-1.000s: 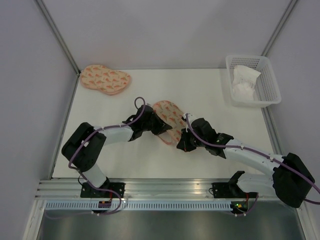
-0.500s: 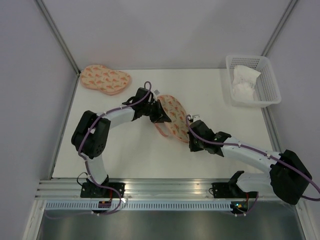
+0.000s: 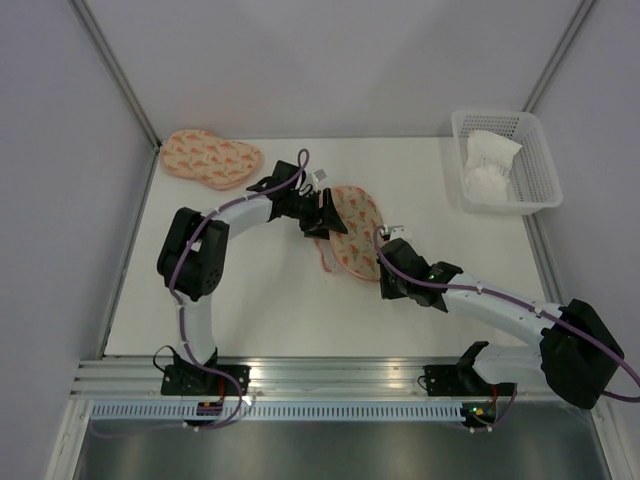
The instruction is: Unzip the laundry bag and remove the bra
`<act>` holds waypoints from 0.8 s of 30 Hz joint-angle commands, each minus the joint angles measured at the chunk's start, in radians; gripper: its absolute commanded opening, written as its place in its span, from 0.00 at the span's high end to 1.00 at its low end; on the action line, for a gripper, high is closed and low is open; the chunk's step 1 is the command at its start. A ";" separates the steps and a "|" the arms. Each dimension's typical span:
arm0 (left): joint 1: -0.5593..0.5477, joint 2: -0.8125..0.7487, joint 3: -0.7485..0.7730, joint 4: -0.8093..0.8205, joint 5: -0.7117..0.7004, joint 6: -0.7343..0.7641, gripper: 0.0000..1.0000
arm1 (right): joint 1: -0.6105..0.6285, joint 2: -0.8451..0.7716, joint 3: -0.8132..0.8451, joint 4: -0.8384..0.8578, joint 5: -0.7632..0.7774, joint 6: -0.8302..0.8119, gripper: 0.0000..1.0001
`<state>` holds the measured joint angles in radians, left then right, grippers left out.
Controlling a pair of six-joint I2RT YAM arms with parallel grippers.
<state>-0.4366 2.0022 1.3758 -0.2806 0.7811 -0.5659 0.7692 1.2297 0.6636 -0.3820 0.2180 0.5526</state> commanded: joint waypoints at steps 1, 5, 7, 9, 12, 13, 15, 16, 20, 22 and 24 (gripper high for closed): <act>0.012 -0.055 0.011 0.046 -0.047 0.011 0.32 | 0.001 -0.006 0.011 -0.008 -0.012 -0.003 1.00; -0.008 -0.213 -0.169 0.070 -0.250 -0.141 0.28 | -0.001 0.004 0.016 0.026 -0.055 -0.010 0.99; -0.025 -0.287 -0.256 0.069 -0.357 -0.193 0.28 | 0.001 0.008 0.013 0.067 -0.109 -0.017 1.00; -0.060 -0.397 -0.377 0.072 -0.410 -0.279 0.27 | -0.001 0.007 0.007 0.106 -0.161 -0.028 1.00; -0.106 -0.526 -0.519 0.101 -0.451 -0.406 0.26 | -0.001 -0.004 -0.021 0.210 -0.305 -0.034 1.00; -0.123 -0.554 -0.549 0.122 -0.459 -0.437 0.21 | -0.001 -0.006 -0.025 0.260 -0.366 -0.037 1.00; -0.180 -0.609 -0.619 0.208 -0.463 -0.532 0.15 | 0.001 -0.004 -0.039 0.326 -0.426 -0.037 0.99; -0.195 -0.618 -0.635 0.233 -0.467 -0.589 0.14 | 0.001 0.004 -0.039 0.339 -0.465 -0.037 1.00; -0.237 -0.608 -0.647 0.320 -0.520 -0.663 0.05 | -0.001 0.030 -0.027 0.344 -0.488 -0.042 1.00; -0.238 -0.576 -0.636 0.331 -0.537 -0.683 0.05 | 0.001 0.027 -0.030 0.345 -0.491 -0.043 1.00; -0.249 -0.559 -0.621 0.336 -0.566 -0.709 0.05 | -0.001 0.017 -0.036 0.345 -0.497 -0.046 1.00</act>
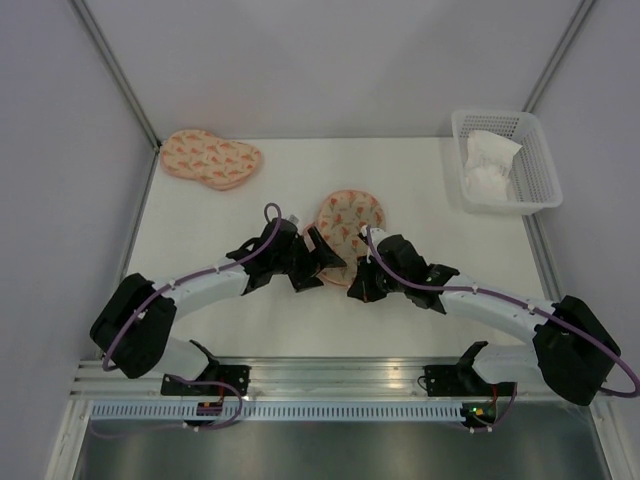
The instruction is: Unzip the laundry bag and remove the bra
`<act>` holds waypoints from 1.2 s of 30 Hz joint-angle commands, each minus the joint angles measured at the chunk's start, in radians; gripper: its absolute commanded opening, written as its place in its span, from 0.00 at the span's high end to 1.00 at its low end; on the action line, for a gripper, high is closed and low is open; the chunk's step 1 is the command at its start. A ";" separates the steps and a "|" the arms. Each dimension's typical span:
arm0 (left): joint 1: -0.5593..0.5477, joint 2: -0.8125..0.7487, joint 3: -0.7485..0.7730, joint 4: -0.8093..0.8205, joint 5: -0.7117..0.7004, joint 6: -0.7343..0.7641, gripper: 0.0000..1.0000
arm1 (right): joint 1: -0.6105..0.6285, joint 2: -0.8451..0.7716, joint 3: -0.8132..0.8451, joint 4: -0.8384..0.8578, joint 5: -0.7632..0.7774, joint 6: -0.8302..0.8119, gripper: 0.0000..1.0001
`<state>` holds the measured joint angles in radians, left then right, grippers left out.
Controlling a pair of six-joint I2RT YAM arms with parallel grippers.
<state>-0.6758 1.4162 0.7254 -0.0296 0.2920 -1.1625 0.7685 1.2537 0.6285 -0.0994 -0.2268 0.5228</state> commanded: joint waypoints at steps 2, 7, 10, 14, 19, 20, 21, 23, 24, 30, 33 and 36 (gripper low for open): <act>-0.022 0.044 0.035 0.086 -0.151 -0.131 0.05 | 0.002 -0.022 -0.007 0.063 -0.074 -0.026 1.00; -0.027 0.101 0.048 0.154 -0.152 -0.138 0.28 | 0.002 -0.057 -0.023 0.046 -0.068 -0.035 0.99; -0.027 0.102 0.039 0.171 -0.149 -0.134 0.55 | 0.000 -0.062 -0.023 0.033 -0.056 -0.038 1.00; -0.025 0.075 0.022 0.151 -0.186 -0.123 0.94 | 0.000 -0.053 -0.010 -0.005 -0.013 -0.043 1.00; 0.014 0.052 0.005 0.128 -0.198 -0.106 0.98 | 0.000 -0.007 0.036 -0.152 0.083 -0.058 1.00; 0.021 0.049 0.002 0.132 -0.195 -0.105 0.98 | 0.000 0.001 0.039 -0.169 0.101 -0.063 1.00; 0.027 0.044 0.000 0.131 -0.189 -0.101 0.98 | 0.002 0.015 0.039 -0.199 0.121 -0.060 1.00; 0.042 0.041 0.000 0.131 -0.180 -0.092 0.98 | 0.002 0.024 0.033 -0.227 0.196 -0.041 1.00; 0.044 0.041 0.002 0.129 -0.174 -0.083 0.98 | 0.000 0.030 0.033 -0.252 0.220 -0.034 1.00; 0.045 0.062 -0.003 0.132 -0.090 -0.048 0.98 | 0.000 0.067 0.057 -0.322 0.447 0.029 1.00; 0.045 0.064 -0.036 0.135 -0.050 -0.037 0.98 | 0.000 0.102 0.079 -0.353 0.532 0.057 1.00; 0.036 0.033 -0.087 0.138 -0.047 -0.034 0.98 | 0.000 0.116 0.089 -0.361 0.575 0.072 0.99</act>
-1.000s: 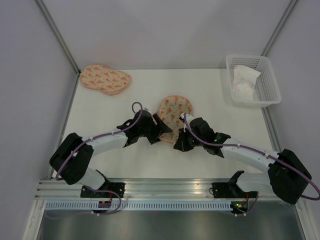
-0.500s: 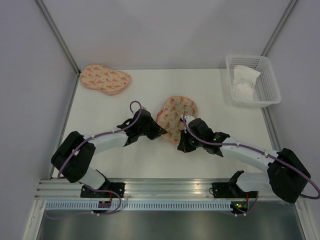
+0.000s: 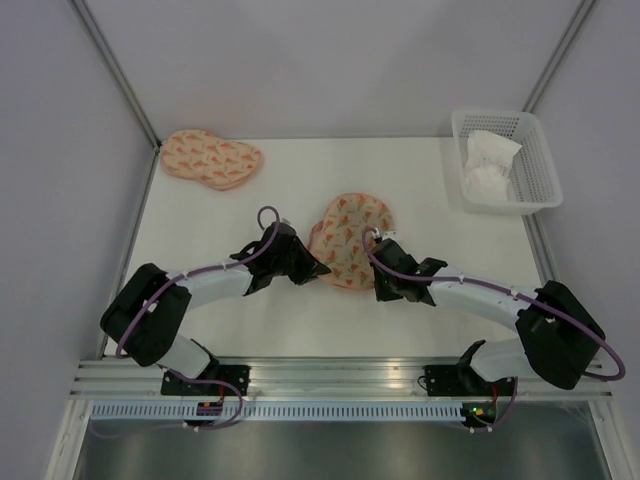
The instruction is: Unzip the laundry bag and remove the bra
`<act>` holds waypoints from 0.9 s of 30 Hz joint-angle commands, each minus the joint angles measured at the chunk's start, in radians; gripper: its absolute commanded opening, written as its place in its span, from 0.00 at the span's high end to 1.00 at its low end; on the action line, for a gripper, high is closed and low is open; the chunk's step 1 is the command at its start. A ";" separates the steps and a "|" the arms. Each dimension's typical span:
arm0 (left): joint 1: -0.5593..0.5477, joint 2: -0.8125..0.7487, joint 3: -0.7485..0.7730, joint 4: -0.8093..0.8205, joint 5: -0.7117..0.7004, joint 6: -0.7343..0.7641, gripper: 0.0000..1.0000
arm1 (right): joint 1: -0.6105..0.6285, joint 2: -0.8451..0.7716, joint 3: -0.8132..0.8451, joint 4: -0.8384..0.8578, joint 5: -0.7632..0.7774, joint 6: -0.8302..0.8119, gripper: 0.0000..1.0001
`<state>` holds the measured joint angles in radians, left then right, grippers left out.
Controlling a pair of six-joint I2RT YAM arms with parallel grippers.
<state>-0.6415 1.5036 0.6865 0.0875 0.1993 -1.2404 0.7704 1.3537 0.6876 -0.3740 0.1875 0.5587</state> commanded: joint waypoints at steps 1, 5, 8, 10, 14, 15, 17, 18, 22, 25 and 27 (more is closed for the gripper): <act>-0.006 -0.065 -0.060 0.023 0.046 0.045 0.98 | -0.003 0.016 0.032 -0.091 0.174 0.043 1.00; -0.024 -0.127 -0.119 0.026 0.068 0.036 0.98 | -0.003 0.021 0.047 -0.127 0.237 0.055 1.00; -0.052 -0.164 -0.148 0.027 0.071 0.024 0.92 | -0.006 0.021 0.058 -0.155 0.277 0.064 1.00; -0.078 -0.201 -0.162 0.027 0.068 0.012 0.81 | -0.013 0.024 0.066 -0.170 0.299 0.082 1.00; -0.119 -0.256 -0.168 0.011 0.048 -0.008 0.29 | -0.026 0.051 0.107 -0.276 0.427 0.127 0.91; -0.132 -0.281 -0.171 -0.002 0.042 -0.013 0.26 | -0.031 0.056 0.118 -0.298 0.447 0.136 0.66; -0.141 -0.316 -0.176 -0.053 0.006 -0.011 0.20 | -0.036 0.058 0.144 -0.339 0.474 0.153 0.53; -0.144 -0.331 -0.179 -0.075 -0.007 -0.011 0.20 | -0.036 0.052 0.150 -0.347 0.474 0.158 0.43; -0.144 -0.471 -0.217 -0.161 -0.076 -0.017 0.19 | -0.034 -0.036 0.185 -0.359 0.417 0.135 0.28; -0.144 -0.599 -0.254 -0.221 -0.159 -0.040 0.19 | -0.014 -0.100 0.197 -0.283 0.276 0.012 0.25; -0.144 -0.675 -0.283 -0.245 -0.195 -0.048 0.19 | 0.012 -0.116 0.205 -0.260 0.202 -0.042 0.25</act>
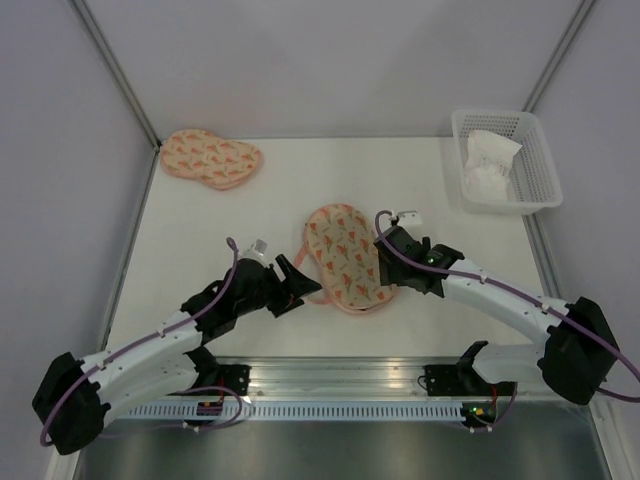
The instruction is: Unzip the laundry bag and remove the bra
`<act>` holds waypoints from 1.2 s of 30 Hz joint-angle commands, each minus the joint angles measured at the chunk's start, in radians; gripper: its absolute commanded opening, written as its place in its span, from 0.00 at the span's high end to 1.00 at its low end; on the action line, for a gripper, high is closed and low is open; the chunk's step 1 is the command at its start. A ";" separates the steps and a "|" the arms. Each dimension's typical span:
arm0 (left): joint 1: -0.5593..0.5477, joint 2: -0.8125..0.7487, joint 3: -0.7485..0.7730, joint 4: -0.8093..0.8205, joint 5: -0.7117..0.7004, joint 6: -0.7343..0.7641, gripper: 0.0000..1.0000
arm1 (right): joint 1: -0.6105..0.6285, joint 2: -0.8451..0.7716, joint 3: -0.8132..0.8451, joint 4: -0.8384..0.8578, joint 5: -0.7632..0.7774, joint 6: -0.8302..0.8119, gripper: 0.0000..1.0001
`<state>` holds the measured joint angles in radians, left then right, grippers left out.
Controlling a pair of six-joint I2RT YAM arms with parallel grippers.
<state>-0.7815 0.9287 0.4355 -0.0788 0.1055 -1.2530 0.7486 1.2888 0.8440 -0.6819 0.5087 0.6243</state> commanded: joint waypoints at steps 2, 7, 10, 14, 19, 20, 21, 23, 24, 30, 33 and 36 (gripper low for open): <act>-0.004 -0.199 -0.061 -0.088 -0.149 -0.037 0.18 | 0.052 -0.046 0.059 0.091 -0.241 -0.172 0.26; -0.004 -0.295 -0.077 -0.130 -0.182 -0.036 0.18 | 0.182 0.065 0.127 0.105 -0.292 -0.233 0.29; -0.004 -0.291 -0.077 -0.141 -0.170 -0.037 0.18 | 0.248 0.121 0.145 0.133 -0.295 -0.232 0.36; -0.004 -0.269 -0.075 -0.141 -0.158 -0.042 0.18 | 0.311 0.191 0.179 0.133 -0.294 -0.233 0.53; -0.004 -0.277 -0.078 -0.145 -0.161 -0.045 0.18 | 0.347 0.267 0.207 0.116 -0.272 -0.233 0.51; -0.004 -0.280 -0.078 -0.147 -0.162 -0.045 0.18 | 0.354 0.276 0.210 0.114 -0.269 -0.233 0.50; -0.004 -0.287 -0.081 -0.148 -0.164 -0.048 0.18 | 0.354 0.293 0.214 0.116 -0.272 -0.233 0.50; -0.004 -0.297 -0.087 -0.150 -0.168 -0.049 0.18 | 0.365 0.308 0.219 0.111 -0.269 -0.235 0.50; -0.004 -0.298 -0.089 -0.153 -0.170 -0.049 0.18 | 0.367 0.323 0.227 0.111 -0.257 -0.233 0.51; -0.004 -0.317 -0.101 -0.154 -0.173 -0.056 0.18 | 0.373 0.356 0.263 0.078 -0.176 -0.215 0.94; -0.004 -0.314 -0.098 -0.154 -0.170 -0.054 0.18 | 0.373 0.334 0.276 0.070 -0.139 -0.202 1.00; -0.004 -0.317 -0.093 -0.157 -0.170 -0.049 0.18 | 0.373 0.298 0.280 0.068 -0.107 -0.192 1.00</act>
<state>-0.7815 0.6209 0.3389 -0.2386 -0.0509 -1.2835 1.1156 1.6379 1.0821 -0.5991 0.3267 0.4129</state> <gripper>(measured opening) 0.821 0.007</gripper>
